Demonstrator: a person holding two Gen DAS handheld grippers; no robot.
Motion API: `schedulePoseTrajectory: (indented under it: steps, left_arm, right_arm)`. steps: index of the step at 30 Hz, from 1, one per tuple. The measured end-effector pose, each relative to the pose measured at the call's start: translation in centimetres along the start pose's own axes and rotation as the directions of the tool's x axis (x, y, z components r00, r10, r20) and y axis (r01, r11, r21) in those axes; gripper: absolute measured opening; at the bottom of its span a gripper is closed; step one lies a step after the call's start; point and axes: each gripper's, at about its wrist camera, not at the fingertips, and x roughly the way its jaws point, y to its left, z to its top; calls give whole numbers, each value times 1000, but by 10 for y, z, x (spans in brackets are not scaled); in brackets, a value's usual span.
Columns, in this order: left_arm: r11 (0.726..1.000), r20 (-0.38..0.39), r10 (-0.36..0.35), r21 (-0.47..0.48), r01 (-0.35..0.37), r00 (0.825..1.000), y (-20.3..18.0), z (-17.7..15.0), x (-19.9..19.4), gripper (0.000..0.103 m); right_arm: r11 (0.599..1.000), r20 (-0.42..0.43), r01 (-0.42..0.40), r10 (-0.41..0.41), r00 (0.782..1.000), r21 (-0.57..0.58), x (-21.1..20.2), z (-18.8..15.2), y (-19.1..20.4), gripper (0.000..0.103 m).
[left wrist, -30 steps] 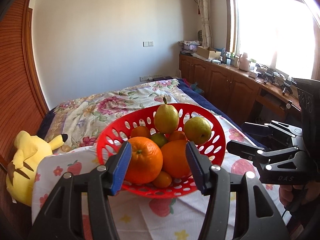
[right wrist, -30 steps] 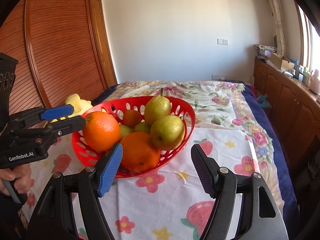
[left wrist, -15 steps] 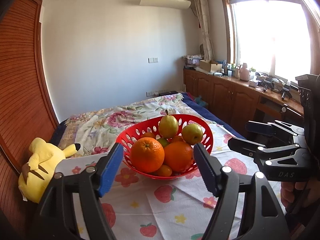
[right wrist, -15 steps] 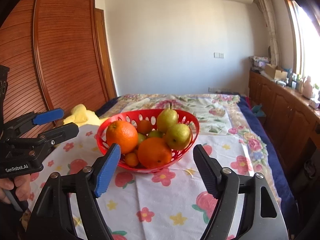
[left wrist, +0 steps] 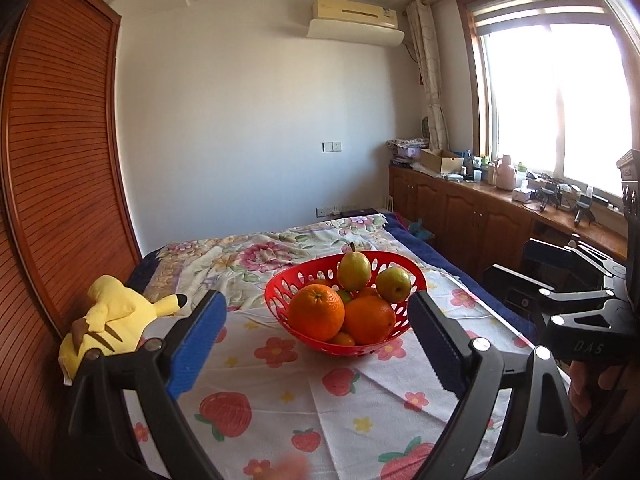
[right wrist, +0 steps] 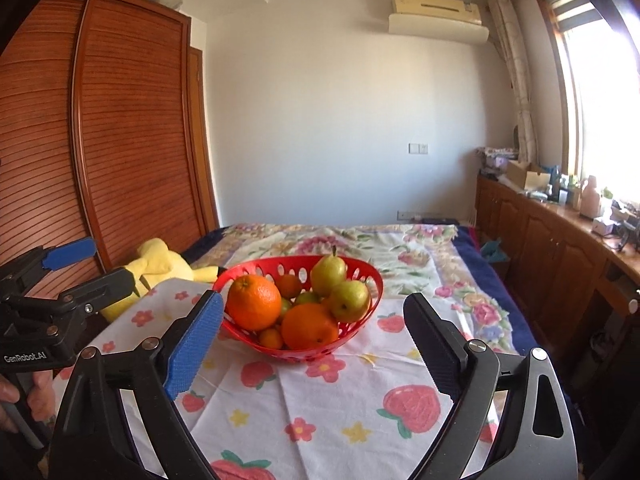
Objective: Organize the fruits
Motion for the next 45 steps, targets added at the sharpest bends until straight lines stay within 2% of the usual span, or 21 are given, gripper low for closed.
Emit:
schedulePoseTrajectory:
  steps: [3, 14, 23, 45]
  left_arm:
    - [1000, -5, -7, -8, 7, 1000, 0, -3, -7, 93]
    - [998, -30, 41, -36, -42, 999, 5, -21, -25, 93]
    - [996, -59, 61, -62, -65, 996, 18, -31, -18, 93]
    - [995, -76, 68, -60, -73, 995, 21, -37, -16, 93]
  right_arm:
    - [1000, 7, 7, -7, 1000, 8, -7, -1, 3, 93]
    - [999, 28, 36, -37, 999, 31, -26, -11, 3, 93]
    - [998, 15, 58, -58, 998, 30, -30, -17, 2, 93]
    - [997, 14, 72, -72, 997, 26, -30, -23, 0, 93]
